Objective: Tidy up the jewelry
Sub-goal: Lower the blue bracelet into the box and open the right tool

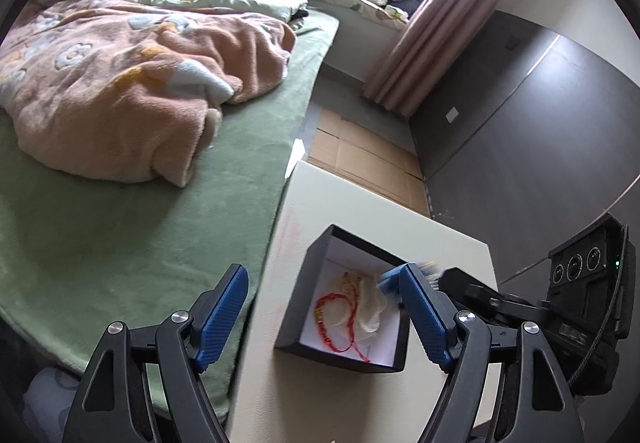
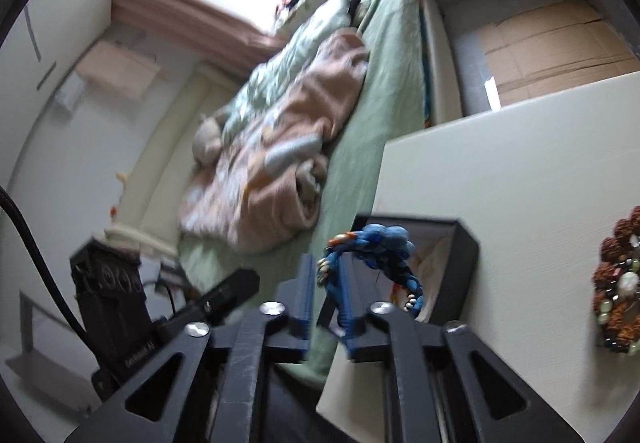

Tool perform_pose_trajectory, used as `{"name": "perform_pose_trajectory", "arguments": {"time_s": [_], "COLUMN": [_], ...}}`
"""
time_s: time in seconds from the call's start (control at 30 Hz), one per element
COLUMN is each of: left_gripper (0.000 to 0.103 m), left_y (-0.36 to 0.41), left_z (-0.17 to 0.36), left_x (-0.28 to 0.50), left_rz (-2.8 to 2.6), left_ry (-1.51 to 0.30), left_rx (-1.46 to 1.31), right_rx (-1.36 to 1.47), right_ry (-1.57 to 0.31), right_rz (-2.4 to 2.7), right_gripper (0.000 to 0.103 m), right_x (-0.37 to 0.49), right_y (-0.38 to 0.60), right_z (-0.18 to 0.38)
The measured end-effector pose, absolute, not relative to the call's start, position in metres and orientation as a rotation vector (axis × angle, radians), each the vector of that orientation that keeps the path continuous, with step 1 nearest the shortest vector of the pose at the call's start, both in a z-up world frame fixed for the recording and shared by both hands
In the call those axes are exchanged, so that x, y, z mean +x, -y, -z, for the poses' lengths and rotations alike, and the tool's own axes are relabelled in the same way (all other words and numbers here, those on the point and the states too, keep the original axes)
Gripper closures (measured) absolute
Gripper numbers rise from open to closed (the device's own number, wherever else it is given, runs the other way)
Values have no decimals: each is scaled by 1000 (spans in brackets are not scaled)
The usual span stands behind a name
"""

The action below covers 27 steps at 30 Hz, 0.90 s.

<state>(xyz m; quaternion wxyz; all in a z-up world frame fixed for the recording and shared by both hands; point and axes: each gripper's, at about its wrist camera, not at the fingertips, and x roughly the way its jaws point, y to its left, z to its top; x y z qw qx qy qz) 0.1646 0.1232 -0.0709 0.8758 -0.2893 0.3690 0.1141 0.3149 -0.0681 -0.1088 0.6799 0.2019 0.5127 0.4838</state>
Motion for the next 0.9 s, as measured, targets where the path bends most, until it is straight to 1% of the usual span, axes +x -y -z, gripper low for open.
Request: {"name": "perform_pose_trajectory", "arguments": {"time_s": [0.03,0.07,0.1,0.43,0.67,0.8,0.87,0.9], "left_gripper": [24,24,24,24,24,24,23,20], "left_y": [-124,-125,-125,-109,-81,-63,-56,-52], "left_z": [72,72,73,68,60,57,59,59], "left_x": [164,163,163,165,172,182,189,193], "left_rz": [-242,-242,-235,-235,-174,-130,-101,-83], "left_ry": [-772,-775,-775,-735,-733,-748,-763,-773], "left_rx": [-606,-610,-614,-575,-476,-438,-434,-430], "right_rx": [445,435,430,404,381,401,416,419], "right_ry": [-1157,-1151,-1141,-1138,-1047,-1054,-1061,-1064], "right_rz": [-1088,-1076,-1064,-909,-841,-806,-781,-774], "right_gripper": [34,12,7,7,7,7,7,7], "right_x": [314,313,312,328,326,329,332,332], "right_y": [67,68,71,112,153,177,192,197], "right_z": [109,109,108,104,95,99,102,103]}}
